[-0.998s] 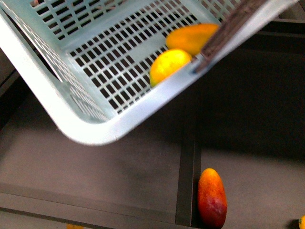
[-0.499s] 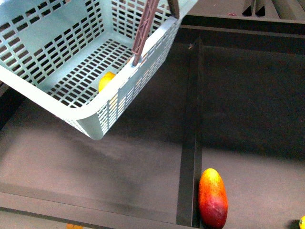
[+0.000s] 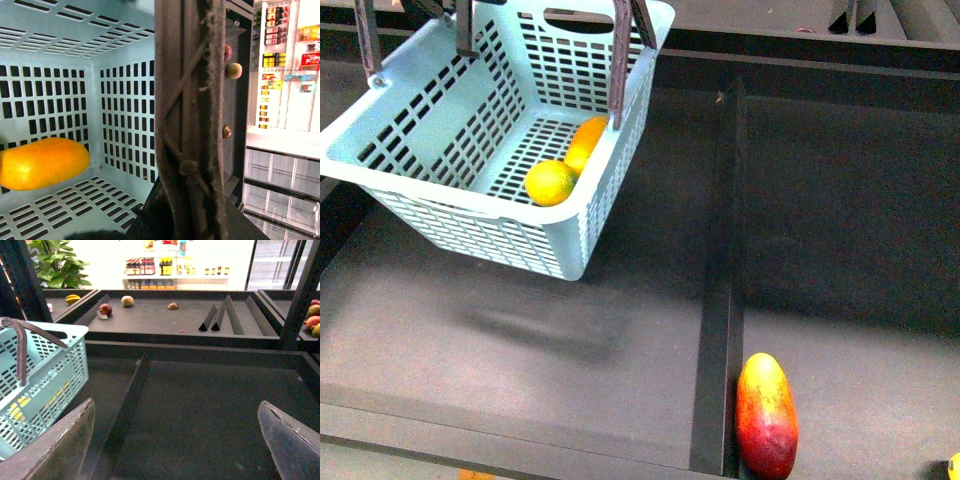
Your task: Pick lemon and mango into basket
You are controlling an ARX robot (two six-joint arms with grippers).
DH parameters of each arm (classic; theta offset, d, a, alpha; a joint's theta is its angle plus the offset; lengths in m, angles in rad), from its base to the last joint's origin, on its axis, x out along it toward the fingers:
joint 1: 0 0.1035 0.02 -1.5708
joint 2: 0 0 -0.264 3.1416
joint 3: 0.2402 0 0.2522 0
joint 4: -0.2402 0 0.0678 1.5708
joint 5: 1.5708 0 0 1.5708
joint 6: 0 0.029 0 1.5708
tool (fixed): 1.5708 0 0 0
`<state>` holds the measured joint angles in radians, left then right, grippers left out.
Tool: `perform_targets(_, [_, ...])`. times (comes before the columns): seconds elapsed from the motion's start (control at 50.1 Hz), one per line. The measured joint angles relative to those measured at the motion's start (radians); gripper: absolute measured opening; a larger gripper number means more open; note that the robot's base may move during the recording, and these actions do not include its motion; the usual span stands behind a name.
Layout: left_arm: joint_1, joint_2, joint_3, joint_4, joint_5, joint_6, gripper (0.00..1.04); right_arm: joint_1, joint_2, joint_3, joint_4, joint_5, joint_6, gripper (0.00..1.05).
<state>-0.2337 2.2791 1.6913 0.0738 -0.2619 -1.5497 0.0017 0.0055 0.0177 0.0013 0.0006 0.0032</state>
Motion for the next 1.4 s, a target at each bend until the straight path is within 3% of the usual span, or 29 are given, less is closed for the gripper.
perform_targets(0.419, [-0.036, 0.009, -0.076, 0.012, -0.019, -0.021, 0.05, 0.0, 0.0, 0.0, 0.0, 0.0, 0.0, 0.96])
perform_targets(0.479, [-0.036, -0.006, -0.101, 0.014, -0.015, -0.039, 0.2, 0.0, 0.0, 0.0, 0.0, 0.0, 0.0, 0.96])
perform_targets(0.678, [-0.035, -0.081, -0.191, 0.019, -0.045, -0.073, 0.51, 0.0, 0.0, 0.0, 0.0, 0.0, 0.0, 0.96])
perform_targets(0.838, [-0.032, -0.227, -0.272, -0.142, -0.102, -0.073, 0.77, 0.0, 0.0, 0.0, 0.0, 0.0, 0.0, 0.96])
perform_targets(0.938, [-0.026, -0.359, -0.369, -0.247, -0.131, -0.056, 0.99, 0.0, 0.0, 0.0, 0.0, 0.0, 0.0, 0.96])
perform_targets(1.018, [-0.027, -0.423, -0.416, -0.217, -0.113, 0.014, 0.96, 0.0, 0.0, 0.0, 0.0, 0.0, 0.0, 0.96])
perform_targets(1.098, [-0.01, -0.472, -0.603, 0.227, 0.016, 0.367, 0.83, 0.0, 0.0, 0.0, 0.0, 0.0, 0.0, 0.96])
perform_targets(1.217, [0.023, -0.552, -0.896, 0.742, 0.071, 0.95, 0.62, 0.0, 0.0, 0.0, 0.0, 0.0, 0.0, 0.96])
perform_targets(1.317, [0.057, -0.654, -1.047, 0.913, 0.089, 1.308, 0.45, 0.0, 0.0, 0.0, 0.0, 0.0, 0.0, 0.96])
perform_targets(1.397, [0.081, -0.724, -1.136, 0.946, 0.106, 1.424, 0.31, 0.0, 0.0, 0.0, 0.0, 0.0, 0.0, 0.96])
